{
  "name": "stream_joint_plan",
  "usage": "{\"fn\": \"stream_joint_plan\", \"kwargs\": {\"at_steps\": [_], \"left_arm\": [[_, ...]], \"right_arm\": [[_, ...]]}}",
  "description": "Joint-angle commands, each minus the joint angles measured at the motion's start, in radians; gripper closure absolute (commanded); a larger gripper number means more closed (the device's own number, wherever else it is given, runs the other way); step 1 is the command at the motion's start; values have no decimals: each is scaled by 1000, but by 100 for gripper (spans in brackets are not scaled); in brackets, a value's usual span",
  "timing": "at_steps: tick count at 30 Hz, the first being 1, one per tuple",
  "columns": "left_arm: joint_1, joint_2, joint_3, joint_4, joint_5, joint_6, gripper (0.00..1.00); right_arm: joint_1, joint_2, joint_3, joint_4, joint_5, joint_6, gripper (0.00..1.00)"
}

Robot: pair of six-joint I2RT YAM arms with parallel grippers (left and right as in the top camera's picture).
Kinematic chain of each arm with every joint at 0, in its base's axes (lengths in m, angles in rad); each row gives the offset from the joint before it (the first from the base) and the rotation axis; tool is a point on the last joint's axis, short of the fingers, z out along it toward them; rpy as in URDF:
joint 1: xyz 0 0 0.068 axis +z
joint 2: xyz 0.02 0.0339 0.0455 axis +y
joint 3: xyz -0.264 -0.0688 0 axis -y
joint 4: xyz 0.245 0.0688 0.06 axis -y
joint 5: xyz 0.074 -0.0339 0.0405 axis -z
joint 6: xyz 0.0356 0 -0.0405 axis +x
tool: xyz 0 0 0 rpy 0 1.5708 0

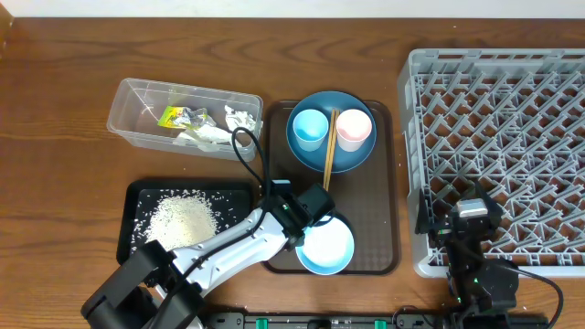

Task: Sort waste into correct bins and load items into the dishwasher rack
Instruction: 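Grasp the orange carrot beside the brown tray with the left gripper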

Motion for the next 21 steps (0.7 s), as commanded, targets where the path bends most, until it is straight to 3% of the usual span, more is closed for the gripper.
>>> {"fn": "stream_joint_plan", "kwargs": {"at_steps": [1, 21], "left_arm": [[5, 8, -7, 14, 54, -14, 65], [5, 8, -7, 38, 84, -13, 65]], "right_arm": [[-14, -2, -2, -3, -1, -7, 1], [-14, -2, -2, -3, -1, -7, 1]]}}
